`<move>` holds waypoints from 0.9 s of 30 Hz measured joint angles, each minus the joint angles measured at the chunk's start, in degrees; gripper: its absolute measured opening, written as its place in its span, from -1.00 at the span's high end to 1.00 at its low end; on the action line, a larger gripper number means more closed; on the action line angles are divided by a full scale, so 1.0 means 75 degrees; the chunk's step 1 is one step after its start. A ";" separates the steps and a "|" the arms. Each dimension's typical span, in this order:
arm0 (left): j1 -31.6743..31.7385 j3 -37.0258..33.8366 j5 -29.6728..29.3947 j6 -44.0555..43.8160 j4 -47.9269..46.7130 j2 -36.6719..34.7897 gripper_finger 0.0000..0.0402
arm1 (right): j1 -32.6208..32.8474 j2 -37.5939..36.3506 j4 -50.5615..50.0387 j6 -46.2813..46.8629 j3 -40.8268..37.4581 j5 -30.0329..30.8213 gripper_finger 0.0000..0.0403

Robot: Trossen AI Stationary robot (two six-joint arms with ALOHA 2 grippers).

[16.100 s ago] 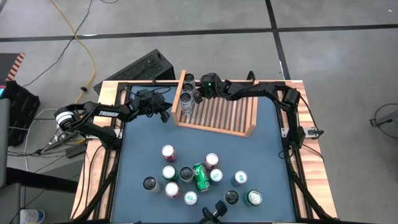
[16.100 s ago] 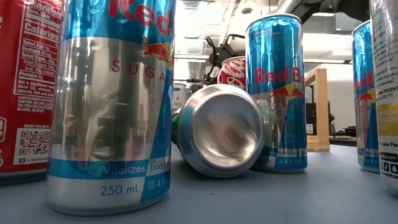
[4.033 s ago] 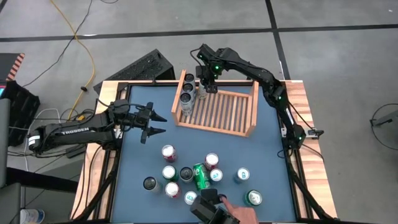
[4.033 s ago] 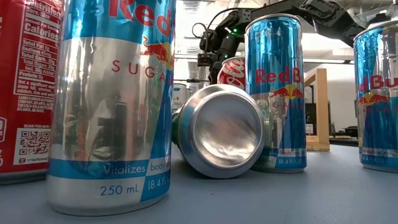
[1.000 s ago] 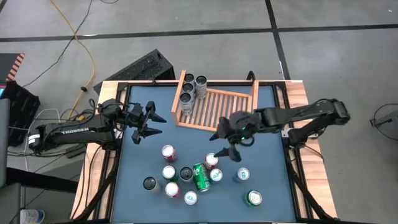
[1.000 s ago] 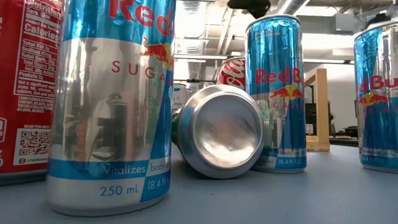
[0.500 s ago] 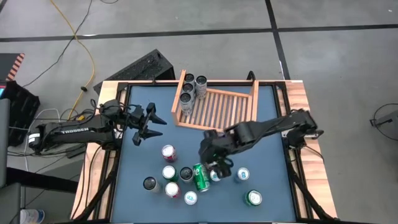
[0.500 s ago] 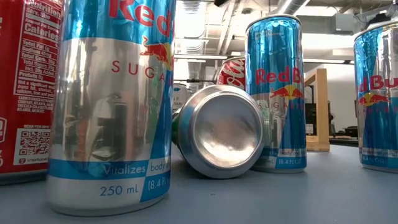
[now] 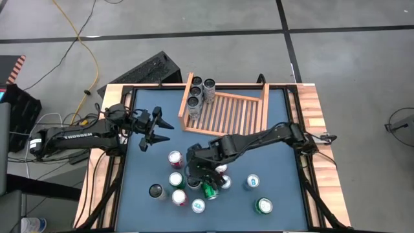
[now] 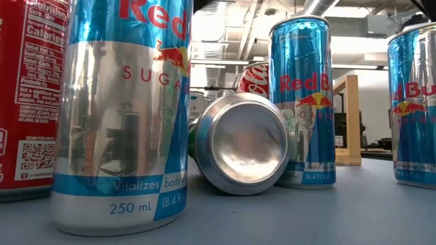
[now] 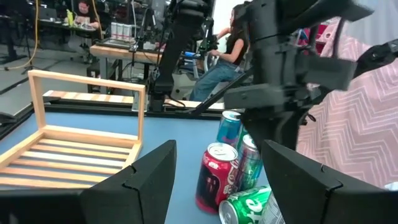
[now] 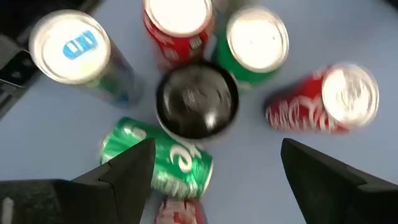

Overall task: Place canned beverage on shelf
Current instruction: Put the white yellow soda can on the shelf aligned with the other white yellow soda can

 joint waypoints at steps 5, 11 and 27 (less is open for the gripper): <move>0.0000 0.0000 -0.0007 0.0008 -0.0015 0.0000 -0.12 | 0.0117 0.0101 -0.0068 -0.0577 0.0344 -0.0061 -0.65; 0.0000 0.0000 -0.0087 -0.0064 -0.0018 -0.0003 -0.12 | 0.0158 0.0109 0.0084 -0.0793 0.0341 -0.0329 -0.65; 0.0003 0.0000 -0.0962 -0.0264 -0.0052 -0.0003 -0.12 | 0.0015 0.0054 0.0120 -0.1048 0.0335 0.0115 -0.65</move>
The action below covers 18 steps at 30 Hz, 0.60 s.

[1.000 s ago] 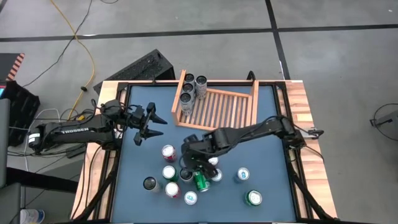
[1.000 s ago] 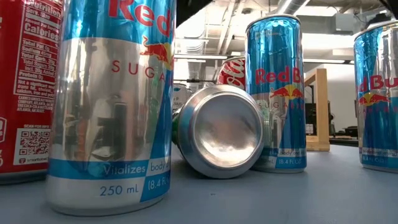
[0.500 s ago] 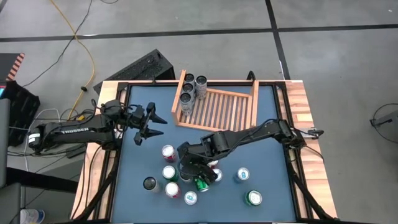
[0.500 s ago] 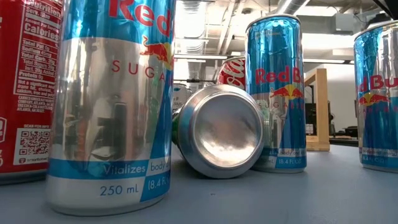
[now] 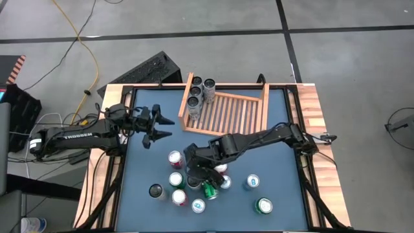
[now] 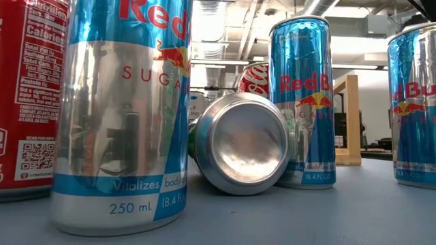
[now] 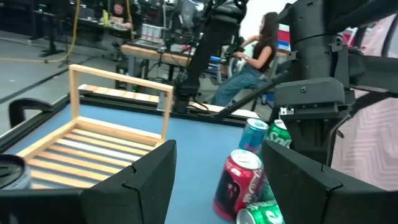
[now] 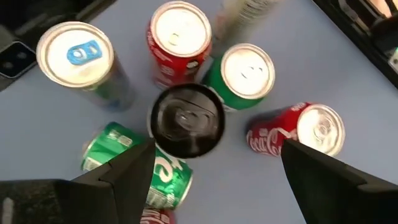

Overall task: Place canned beverage on shelf
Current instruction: Put the white yellow soda can on the shelf aligned with the other white yellow soda can

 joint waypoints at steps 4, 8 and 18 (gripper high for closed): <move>0.0000 0.0000 -0.0042 -0.0006 0.0001 0.0000 -0.12 | -0.0036 0.0002 0.0010 0.0085 0.0000 0.0044 -0.65; 0.0000 0.0000 -0.0043 -0.0010 0.0026 0.0000 -0.12 | -0.0014 0.0004 0.0049 0.0136 0.0000 0.0044 -0.65; 0.0000 0.0000 -0.0009 0.0049 0.0117 0.0001 -0.12 | 0.0067 0.0015 0.0365 0.1307 -0.0003 0.0402 -0.67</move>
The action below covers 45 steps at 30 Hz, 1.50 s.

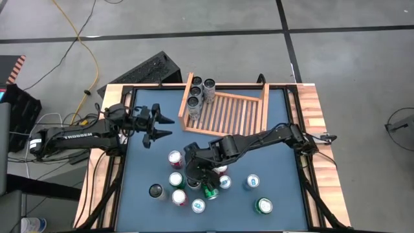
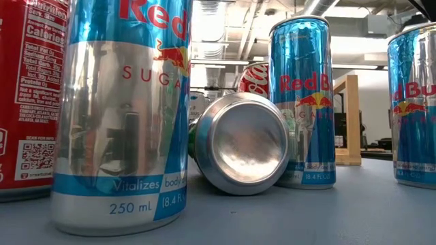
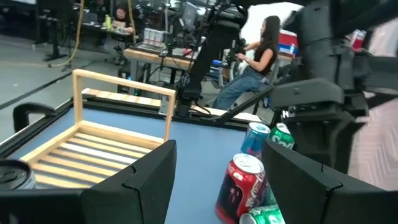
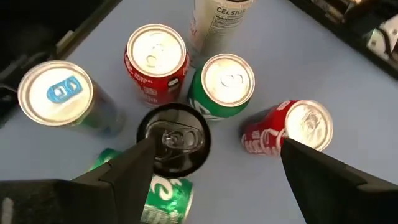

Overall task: Place canned beverage on shelf
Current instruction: Put the white yellow soda can on the shelf aligned with the other white yellow soda can

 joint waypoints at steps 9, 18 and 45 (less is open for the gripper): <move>-0.0003 0.0000 0.0033 0.0302 0.0019 0.0001 -0.12 | 0.0016 0.0000 0.0010 0.0199 0.0000 0.0000 -0.87; -0.0003 0.0000 0.0033 0.0301 0.0010 -0.0001 -0.12 | 0.0321 0.0006 0.0220 -0.0027 0.0000 0.0032 -0.93; -0.0002 0.0000 0.0041 0.0232 -0.0091 0.0001 -0.12 | 0.0218 0.0434 0.0915 0.0010 -0.0455 -0.0826 -0.92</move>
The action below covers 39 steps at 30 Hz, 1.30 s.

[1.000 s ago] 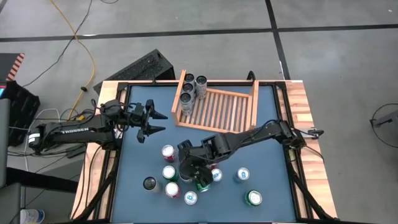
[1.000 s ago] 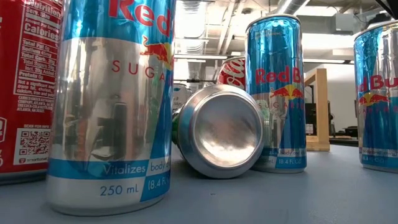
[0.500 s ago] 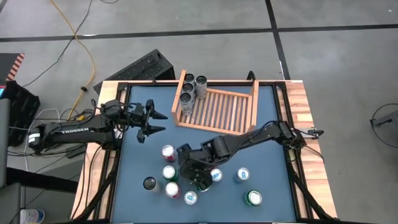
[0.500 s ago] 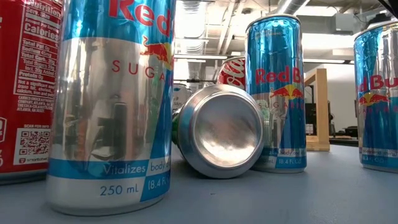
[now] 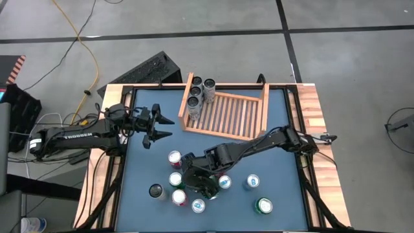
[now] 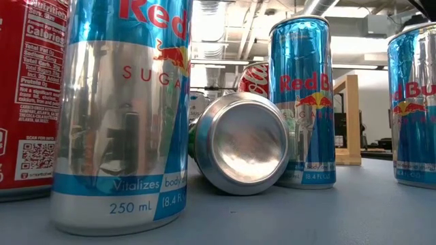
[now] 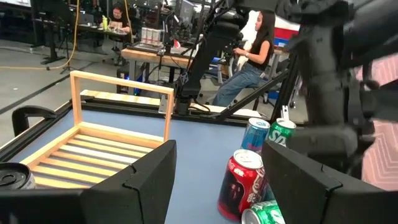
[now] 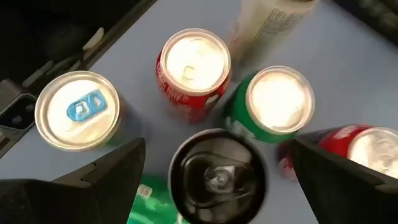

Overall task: Place canned beverage on shelf
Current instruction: Put the white yellow soda can on the shelf aligned with the other white yellow soda can

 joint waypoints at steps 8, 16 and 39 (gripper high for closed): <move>-0.0001 0.0000 0.0009 -0.0026 -0.0125 0.0001 -0.12 | -0.0098 0.0073 -0.0226 0.0197 0.0088 -0.0215 -0.92; -0.0001 0.0000 0.0012 -0.0011 -0.0176 -0.0002 -0.12 | -0.0224 0.0068 -0.0671 0.0280 0.0085 -0.0218 -0.85; -0.0001 0.0000 0.0015 -0.0005 -0.0196 0.0001 -0.12 | -0.0259 0.0202 -0.0600 0.0381 0.0079 -0.0473 -0.49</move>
